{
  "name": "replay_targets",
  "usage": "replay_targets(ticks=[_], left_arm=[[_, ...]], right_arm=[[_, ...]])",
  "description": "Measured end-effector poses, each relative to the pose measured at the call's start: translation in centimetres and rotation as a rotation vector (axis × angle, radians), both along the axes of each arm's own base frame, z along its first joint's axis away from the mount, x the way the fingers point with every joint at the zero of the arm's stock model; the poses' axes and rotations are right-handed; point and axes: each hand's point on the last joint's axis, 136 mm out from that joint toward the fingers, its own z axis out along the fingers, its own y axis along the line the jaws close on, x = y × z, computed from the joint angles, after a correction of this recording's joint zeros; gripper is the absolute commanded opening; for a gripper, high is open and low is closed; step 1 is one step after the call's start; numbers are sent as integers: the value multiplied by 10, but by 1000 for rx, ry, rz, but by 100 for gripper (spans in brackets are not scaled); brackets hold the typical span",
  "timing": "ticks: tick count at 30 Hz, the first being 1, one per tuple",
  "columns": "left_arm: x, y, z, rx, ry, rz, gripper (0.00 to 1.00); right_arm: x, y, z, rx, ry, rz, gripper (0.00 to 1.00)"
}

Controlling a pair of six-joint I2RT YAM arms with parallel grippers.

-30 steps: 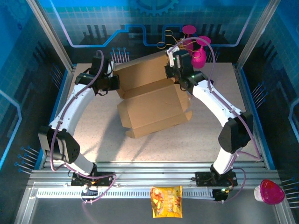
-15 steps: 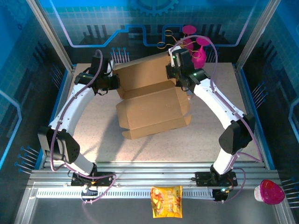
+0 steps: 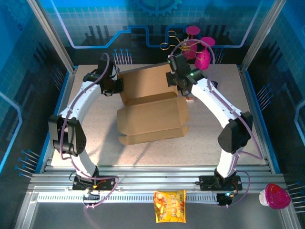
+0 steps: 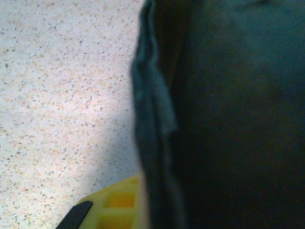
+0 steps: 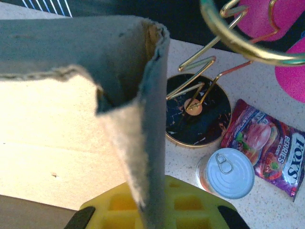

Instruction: Fold the paper box

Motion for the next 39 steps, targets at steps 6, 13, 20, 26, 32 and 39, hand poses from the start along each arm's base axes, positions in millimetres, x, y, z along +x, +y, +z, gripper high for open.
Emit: replay_targets(ticks=[6,13,20,26,32,39], left_arm=[[0,11,-26,55,49,34,0],[-4,19,-39,92,68,79,0],[-7,14,-42,105,80,79,0],[-9,12,-35,111,105,88,0],[-6,7,-25,108,114,85,0],[-11,4,-22,108,146,74,0]], right_arm=[[1,11,-22,-37,63,-13,0],[-9,23,-27,-45,84,1,0],[-5,19,-36,-74,104,-11,0],[5,13,-42,-132,135,-51,0],[17,7,-36,-215,145,-130,0],[9,3,-41,-317,164,-149,0]])
